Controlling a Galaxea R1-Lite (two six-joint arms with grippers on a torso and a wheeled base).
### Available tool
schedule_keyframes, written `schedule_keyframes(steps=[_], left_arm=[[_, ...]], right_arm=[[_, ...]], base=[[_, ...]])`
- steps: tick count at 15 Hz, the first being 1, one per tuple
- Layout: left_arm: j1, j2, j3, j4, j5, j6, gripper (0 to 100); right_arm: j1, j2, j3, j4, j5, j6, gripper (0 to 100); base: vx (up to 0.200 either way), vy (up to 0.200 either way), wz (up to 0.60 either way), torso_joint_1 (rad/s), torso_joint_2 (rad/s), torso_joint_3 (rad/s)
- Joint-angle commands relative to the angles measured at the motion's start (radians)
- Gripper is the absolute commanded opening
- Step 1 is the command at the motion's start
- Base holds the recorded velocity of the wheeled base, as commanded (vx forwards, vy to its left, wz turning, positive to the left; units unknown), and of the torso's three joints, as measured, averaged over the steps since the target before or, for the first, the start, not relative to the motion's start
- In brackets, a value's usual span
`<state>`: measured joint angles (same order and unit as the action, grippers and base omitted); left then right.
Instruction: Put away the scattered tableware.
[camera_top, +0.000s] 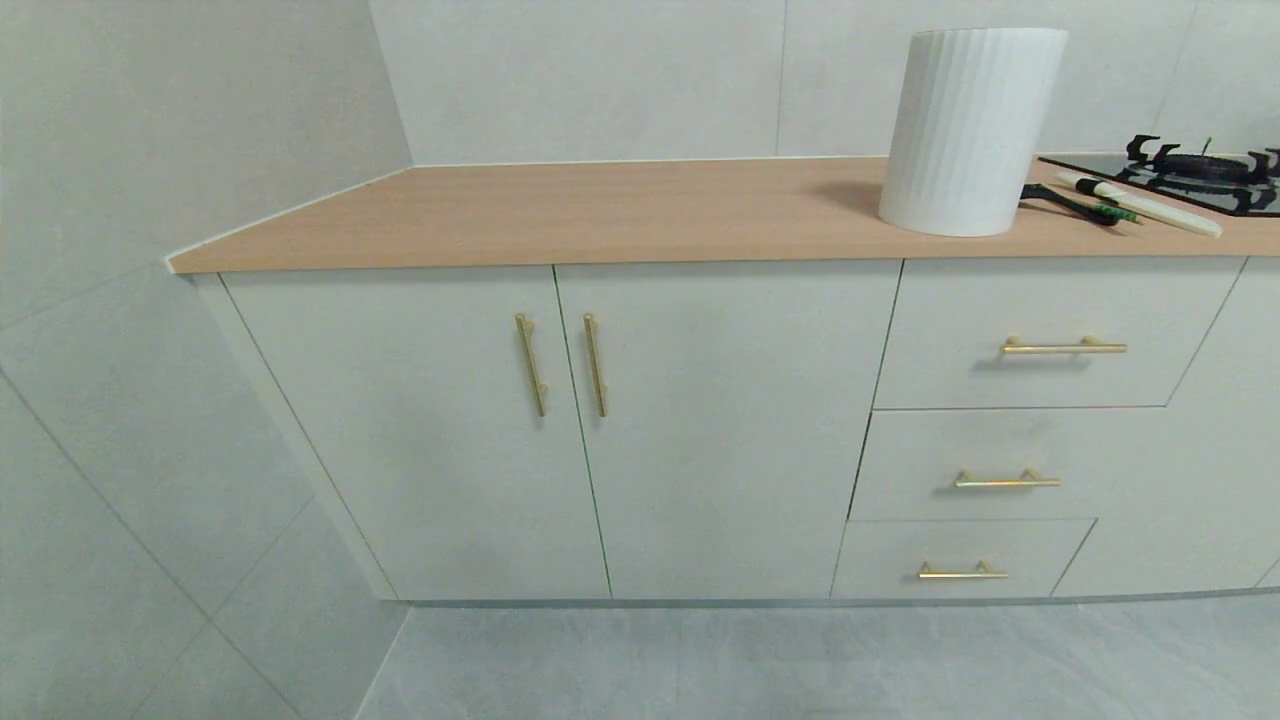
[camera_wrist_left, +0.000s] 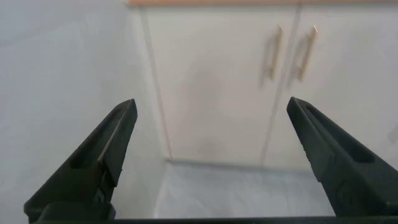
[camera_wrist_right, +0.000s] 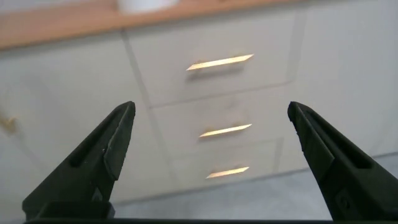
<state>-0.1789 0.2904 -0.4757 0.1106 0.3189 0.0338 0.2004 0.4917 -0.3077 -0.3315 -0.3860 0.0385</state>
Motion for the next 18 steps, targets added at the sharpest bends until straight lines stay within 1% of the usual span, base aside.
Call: schedule_keyframes(steps=[1,2,3,4,5,6,8,9,10,11,12,13,14,15,16,17,18], left_arm=[[0.052,-0.155,0.032,0.000,-0.001,0.023,100],[0.065,-0.192,0.046,0.000,-0.001,0.038,100],[0.082,-0.194,0.060,-0.008,0.002,0.038,100],[0.095,-0.195,0.062,-0.011,0.000,0.038,100],[0.130,-0.217,0.082,-0.011,-0.004,0.040,100],[0.150,-0.241,0.100,-0.006,-0.014,0.041,100],[0.171,-0.289,0.166,-0.006,-0.080,0.047,100],[0.173,-0.290,0.229,-0.014,-0.097,0.046,100],[0.173,-0.290,0.286,-0.032,-0.101,0.044,100],[0.173,-0.290,0.324,-0.049,-0.103,0.046,100],[0.173,-0.290,0.376,-0.080,-0.121,0.046,100],[0.173,-0.290,0.476,-0.157,-0.187,0.049,100],[0.173,-0.290,0.476,-0.160,-0.222,0.031,100],[0.173,-0.290,0.476,-0.141,-0.273,-0.003,100],[0.173,-0.289,0.476,-0.103,-0.322,0.000,100],[0.173,-0.289,0.474,-0.103,-0.336,-0.003,100],[0.173,-0.289,0.474,-0.109,-0.342,-0.020,100]], right_arm=[[-0.076,-0.374,0.047,0.144,0.001,-0.123,100],[-0.104,-0.394,0.053,0.158,0.009,-0.134,100],[-0.148,-0.407,0.055,0.155,0.018,-0.135,100],[-0.165,-0.424,0.055,0.158,0.033,-0.137,100],[-0.197,-0.492,0.062,0.200,0.114,-0.141,100],[-0.200,-0.492,0.081,0.216,0.122,-0.137,100],[-0.200,-0.492,0.140,0.215,0.128,-0.120,100],[-0.200,-0.492,0.211,0.215,0.162,-0.120,100],[-0.200,-0.492,0.275,0.212,0.213,-0.117,100],[-0.200,-0.492,0.308,0.209,0.236,-0.115,100],[-0.200,-0.492,0.308,0.244,0.257,-0.108,100],[-0.200,-0.492,0.308,0.278,0.288,-0.078,100],[-0.200,-0.492,0.308,0.279,0.311,-0.074,100],[-0.200,-0.492,0.308,0.281,0.349,-0.066,100],[-0.200,-0.490,0.308,0.333,0.371,-0.066,100],[-0.200,-0.490,0.303,0.350,0.372,-0.065,100],[-0.200,-0.490,0.308,0.328,0.375,-0.062,100]], base=[[0.000,0.000,0.00,0.000,0.00,0.000],[0.000,0.000,0.00,0.000,0.00,0.000],[0.000,0.000,0.00,0.000,0.00,0.000],[0.000,0.000,0.00,0.000,0.00,0.000],[0.000,0.000,0.00,0.000,0.00,0.000],[0.000,0.000,0.00,0.000,0.00,0.000],[0.000,0.000,0.00,0.000,0.00,0.000],[0.000,0.000,0.00,0.000,0.00,0.000],[0.000,0.000,0.00,0.000,0.00,0.000],[0.000,0.000,0.00,0.000,0.00,0.000],[0.000,0.000,0.00,0.000,0.00,0.000],[0.000,0.000,0.00,0.000,0.00,0.000],[0.000,0.000,0.00,0.000,0.00,0.000],[0.000,0.000,0.00,0.000,0.00,0.000],[0.000,0.000,0.00,0.000,0.00,0.000],[0.000,0.000,0.00,0.000,0.00,0.000],[0.000,0.000,0.00,0.000,0.00,0.000]])
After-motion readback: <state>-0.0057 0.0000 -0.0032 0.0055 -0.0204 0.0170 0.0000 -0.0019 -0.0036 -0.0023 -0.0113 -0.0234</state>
